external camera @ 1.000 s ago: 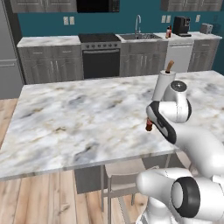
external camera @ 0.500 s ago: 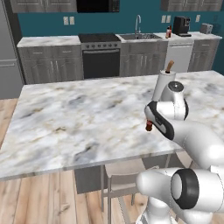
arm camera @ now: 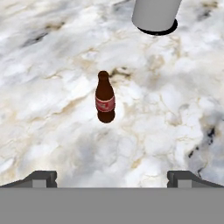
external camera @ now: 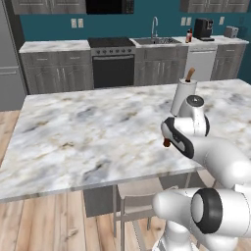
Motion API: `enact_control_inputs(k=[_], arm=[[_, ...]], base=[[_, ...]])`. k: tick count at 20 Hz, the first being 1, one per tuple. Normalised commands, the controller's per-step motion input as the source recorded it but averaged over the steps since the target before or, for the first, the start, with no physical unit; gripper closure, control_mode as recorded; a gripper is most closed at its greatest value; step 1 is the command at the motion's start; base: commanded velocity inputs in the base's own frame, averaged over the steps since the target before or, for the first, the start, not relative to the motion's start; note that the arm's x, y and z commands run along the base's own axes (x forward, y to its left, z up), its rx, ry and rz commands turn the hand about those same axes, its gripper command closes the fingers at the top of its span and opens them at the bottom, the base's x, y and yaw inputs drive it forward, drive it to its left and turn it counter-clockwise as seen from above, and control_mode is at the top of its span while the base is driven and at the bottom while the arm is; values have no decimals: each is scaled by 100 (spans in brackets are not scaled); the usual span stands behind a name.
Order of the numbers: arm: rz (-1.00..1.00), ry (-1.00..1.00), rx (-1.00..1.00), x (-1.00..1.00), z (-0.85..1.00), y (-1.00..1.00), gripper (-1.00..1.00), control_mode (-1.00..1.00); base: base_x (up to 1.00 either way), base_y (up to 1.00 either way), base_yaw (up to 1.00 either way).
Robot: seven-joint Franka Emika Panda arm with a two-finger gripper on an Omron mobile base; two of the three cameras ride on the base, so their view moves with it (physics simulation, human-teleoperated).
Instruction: Place the large bottle from the dining counter next to the other large bottle outside the sink, and place the small bottle from the dining counter next to the other small bottle inside the sink.
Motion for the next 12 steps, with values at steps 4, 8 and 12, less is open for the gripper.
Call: enact_control_inputs(k=[4,8,12], arm=[[0,0,0,5,-9,0,-100,-100],[0,0,-2,12,-8,0,-100,-100],[0,-1,-3,11,-5,0,-100,-100]], base=[[0,0,0],[0,0,0],[0,0,0]])
